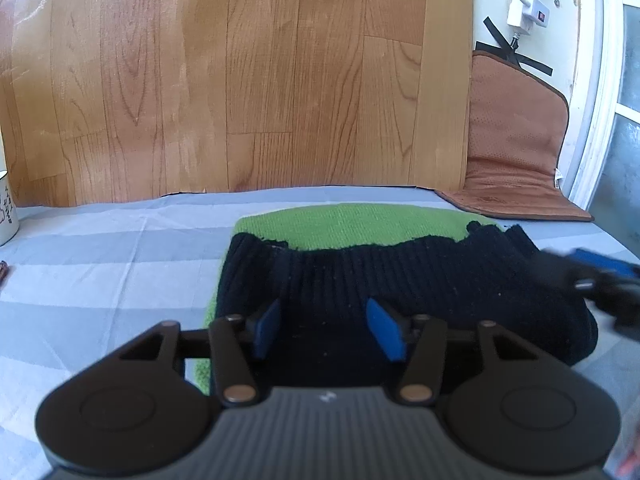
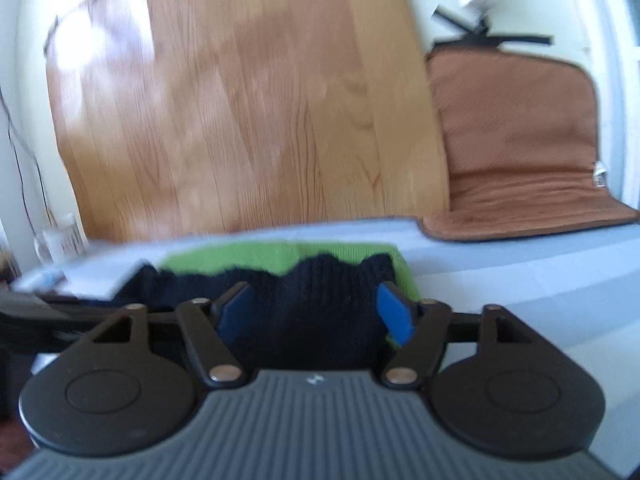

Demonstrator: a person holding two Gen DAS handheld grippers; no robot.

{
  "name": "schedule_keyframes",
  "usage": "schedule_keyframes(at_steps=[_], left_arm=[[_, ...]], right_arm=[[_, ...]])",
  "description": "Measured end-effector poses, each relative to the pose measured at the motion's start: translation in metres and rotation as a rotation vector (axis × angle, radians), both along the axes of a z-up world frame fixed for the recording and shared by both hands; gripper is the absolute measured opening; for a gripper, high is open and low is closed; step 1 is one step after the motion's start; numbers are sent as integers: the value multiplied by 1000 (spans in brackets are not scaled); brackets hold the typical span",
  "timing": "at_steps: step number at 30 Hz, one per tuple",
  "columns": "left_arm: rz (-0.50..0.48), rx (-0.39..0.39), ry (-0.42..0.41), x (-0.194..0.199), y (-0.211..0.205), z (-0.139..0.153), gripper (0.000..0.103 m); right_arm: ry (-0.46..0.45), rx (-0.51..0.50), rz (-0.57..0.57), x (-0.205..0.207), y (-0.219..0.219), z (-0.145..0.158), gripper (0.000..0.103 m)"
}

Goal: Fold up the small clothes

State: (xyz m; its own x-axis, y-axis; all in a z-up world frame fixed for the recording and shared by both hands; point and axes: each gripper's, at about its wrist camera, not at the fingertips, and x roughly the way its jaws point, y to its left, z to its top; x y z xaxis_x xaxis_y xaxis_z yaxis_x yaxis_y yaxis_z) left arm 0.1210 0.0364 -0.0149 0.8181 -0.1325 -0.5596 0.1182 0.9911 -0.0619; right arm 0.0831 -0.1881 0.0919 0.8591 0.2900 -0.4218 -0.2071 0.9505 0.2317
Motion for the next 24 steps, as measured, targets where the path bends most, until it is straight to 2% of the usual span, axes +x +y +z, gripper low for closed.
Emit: schedule_keyframes(at_steps=[2,7,9,11,13,17,21,24], left_arm=[[1,-4,1,0,0,0,51],[3,5,-3,-1,-1,0,51],[2,6,-4,0,-1,-1,51],[2,7,-4,0,-1,-1,52],[2,8,-5,0,-2,-1,52],[3,10,-5,0,-2,-1,53],[-1,14,-8,-1,-3,-1,56],[-1,18,-10,-1,-3,-1,56]], right_arm=[[-30,3,-45,-13,-4,4,86],[13,46,-77,-15,-12,2,85],[22,36,-74,-13,-10,-1,77],[38,14,-53,-9,-4,-2,58],[72,-4,-30,-5,0,-7,47],[112,-35,-27,2,4,-18,49],[147,4,-46,8,-3,-22,59],[174,70,-44,11,-12,-25,62]])
